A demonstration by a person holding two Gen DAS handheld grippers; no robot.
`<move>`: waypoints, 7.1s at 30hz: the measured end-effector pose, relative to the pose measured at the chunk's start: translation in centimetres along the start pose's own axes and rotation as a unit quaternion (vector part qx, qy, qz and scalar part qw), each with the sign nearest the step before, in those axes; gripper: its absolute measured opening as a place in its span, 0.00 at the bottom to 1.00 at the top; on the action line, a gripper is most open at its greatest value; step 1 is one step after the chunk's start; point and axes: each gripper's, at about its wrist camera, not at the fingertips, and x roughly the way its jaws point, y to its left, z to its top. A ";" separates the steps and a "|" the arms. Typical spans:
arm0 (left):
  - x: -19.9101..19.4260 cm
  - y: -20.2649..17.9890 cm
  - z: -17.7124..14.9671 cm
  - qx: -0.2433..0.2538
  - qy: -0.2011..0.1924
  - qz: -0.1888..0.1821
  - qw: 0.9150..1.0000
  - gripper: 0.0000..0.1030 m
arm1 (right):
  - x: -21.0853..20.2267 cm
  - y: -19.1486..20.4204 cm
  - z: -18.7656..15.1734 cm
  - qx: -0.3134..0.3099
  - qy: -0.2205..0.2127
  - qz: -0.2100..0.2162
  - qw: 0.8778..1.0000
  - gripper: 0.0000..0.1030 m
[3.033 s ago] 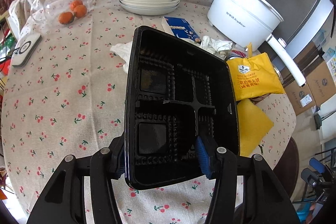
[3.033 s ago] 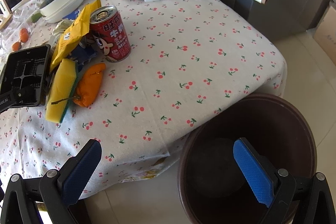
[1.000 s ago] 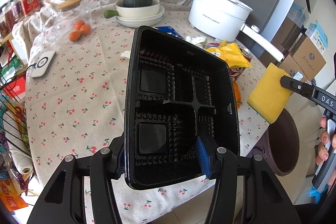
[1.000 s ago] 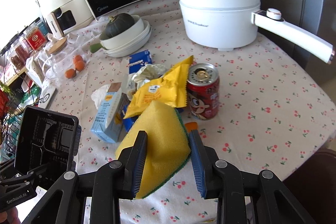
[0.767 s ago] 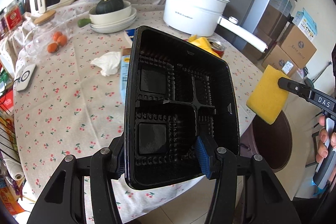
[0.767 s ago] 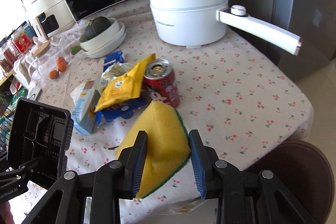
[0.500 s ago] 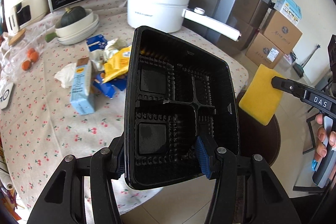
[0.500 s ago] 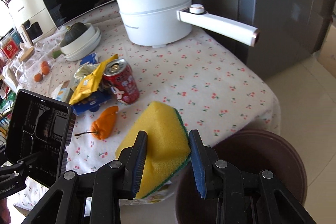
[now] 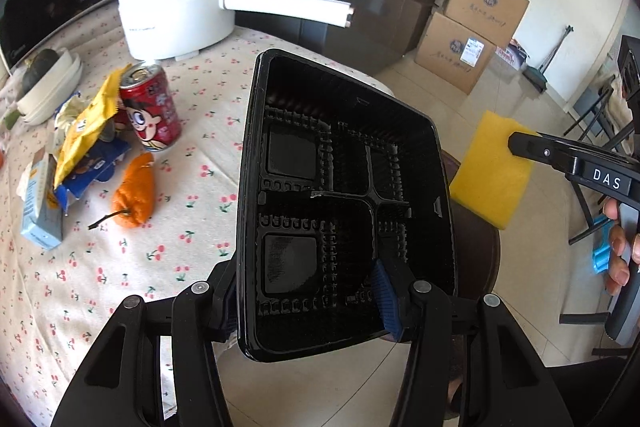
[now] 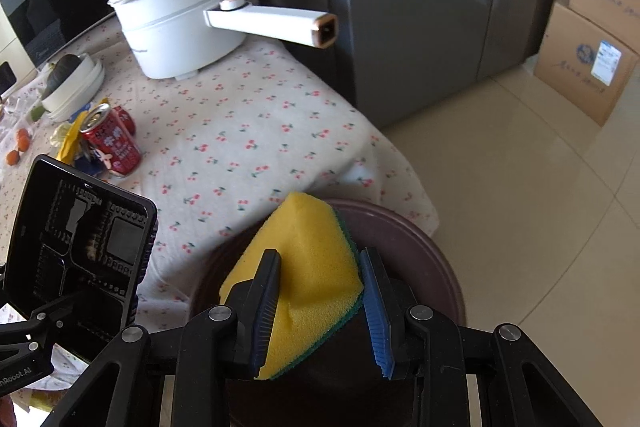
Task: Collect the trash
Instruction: 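Carry the tray and sponge over the brown bin and open both tools, then grasp the orange peel with the right tool, then grasp the blue milk carton with the left tool, then carry the carton and peel over the bin and open both tools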
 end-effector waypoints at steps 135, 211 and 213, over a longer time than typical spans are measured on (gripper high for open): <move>-3.8 30.2 -6.7 -0.248 -0.014 0.166 0.954 1.00 | 14.1 27.1 2.1 -0.119 0.037 0.071 0.990 0.33; -9.5 13.5 -0.9 -0.117 -0.129 0.001 0.985 0.37 | 0.2 7.2 0.3 -0.051 -0.014 0.017 0.998 0.33; -8.8 12.0 -0.7 -0.105 -0.122 -0.008 0.987 0.37 | 0.2 6.5 0.0 -0.047 -0.010 0.014 0.999 0.33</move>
